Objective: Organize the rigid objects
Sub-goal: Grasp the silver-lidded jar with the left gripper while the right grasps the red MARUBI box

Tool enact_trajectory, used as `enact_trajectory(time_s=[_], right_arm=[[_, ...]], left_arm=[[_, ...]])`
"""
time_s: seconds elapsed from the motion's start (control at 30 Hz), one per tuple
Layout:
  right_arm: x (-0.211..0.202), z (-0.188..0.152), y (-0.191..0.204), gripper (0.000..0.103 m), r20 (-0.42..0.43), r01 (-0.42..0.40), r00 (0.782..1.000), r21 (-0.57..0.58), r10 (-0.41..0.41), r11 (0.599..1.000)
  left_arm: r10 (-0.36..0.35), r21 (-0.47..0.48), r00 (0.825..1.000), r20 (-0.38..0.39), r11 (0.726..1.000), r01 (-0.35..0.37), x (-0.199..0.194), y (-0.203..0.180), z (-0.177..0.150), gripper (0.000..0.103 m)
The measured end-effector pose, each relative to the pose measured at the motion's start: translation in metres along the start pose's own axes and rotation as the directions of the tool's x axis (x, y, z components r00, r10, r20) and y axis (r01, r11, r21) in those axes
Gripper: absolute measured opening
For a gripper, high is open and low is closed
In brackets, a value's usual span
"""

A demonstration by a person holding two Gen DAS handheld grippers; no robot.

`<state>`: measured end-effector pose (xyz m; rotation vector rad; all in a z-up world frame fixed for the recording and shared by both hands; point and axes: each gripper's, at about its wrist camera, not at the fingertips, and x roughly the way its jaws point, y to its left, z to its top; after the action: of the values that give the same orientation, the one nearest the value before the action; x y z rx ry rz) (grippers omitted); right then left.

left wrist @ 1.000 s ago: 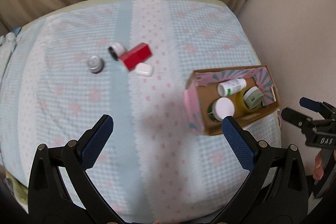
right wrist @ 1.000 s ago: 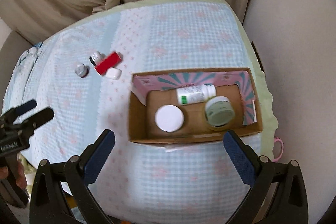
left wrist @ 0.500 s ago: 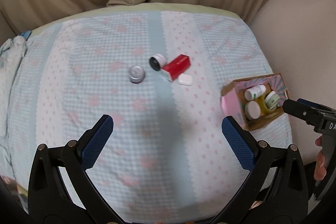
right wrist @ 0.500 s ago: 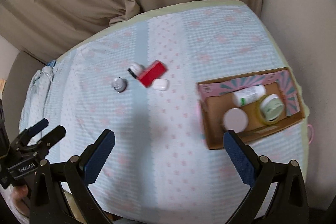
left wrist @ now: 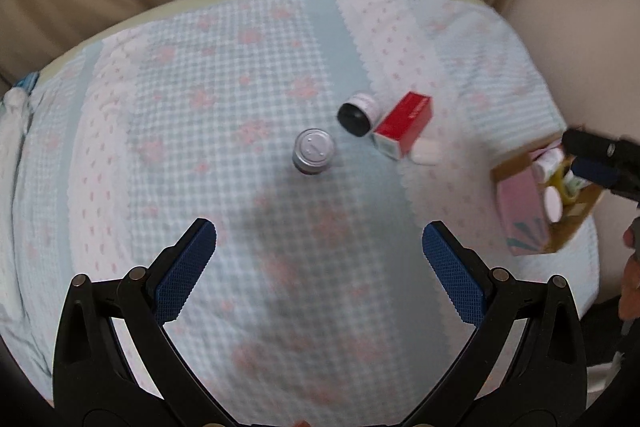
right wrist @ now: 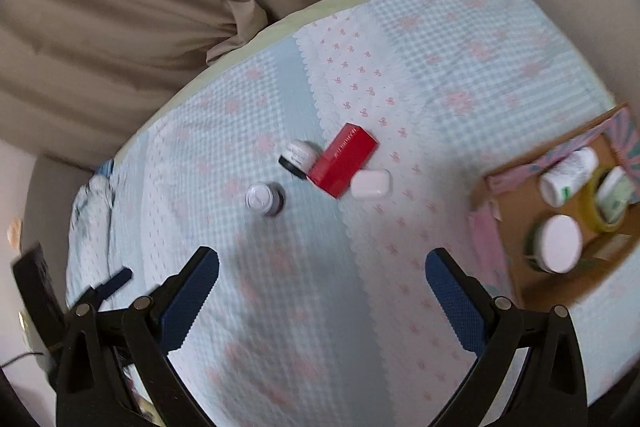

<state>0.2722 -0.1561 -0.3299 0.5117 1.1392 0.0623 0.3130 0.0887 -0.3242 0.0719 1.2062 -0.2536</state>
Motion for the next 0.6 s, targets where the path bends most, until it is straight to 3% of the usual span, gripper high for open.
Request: enact_trajectory(time_s=[0.27,0.5,0.6], right_arm=[[0.091,0.042,-0.035,0.103,-0.014,-0.112,0.993,0.129,0.114,0.985],[0.175,0.064,-0.064,0.103,-0.031,-0.122,0.991,0.171,0.129,0.978],[0.202,0.066,-0.072,0.096,-0.044,-0.141,0.987,0.206,0.153,0.968]], left_arm=[[0.031,0.048,0.998,-0.061,0.998,-0.028,0.099,0.006,0.022,0.103],[0.035,0.079,0.999,-0.018,0.996,-0.034,0.165,0.001,0.031,0.103],[0.038,0.086,0.999,-0.017,0.996,-0.036,0.19,-0.001,0.029,0.103]])
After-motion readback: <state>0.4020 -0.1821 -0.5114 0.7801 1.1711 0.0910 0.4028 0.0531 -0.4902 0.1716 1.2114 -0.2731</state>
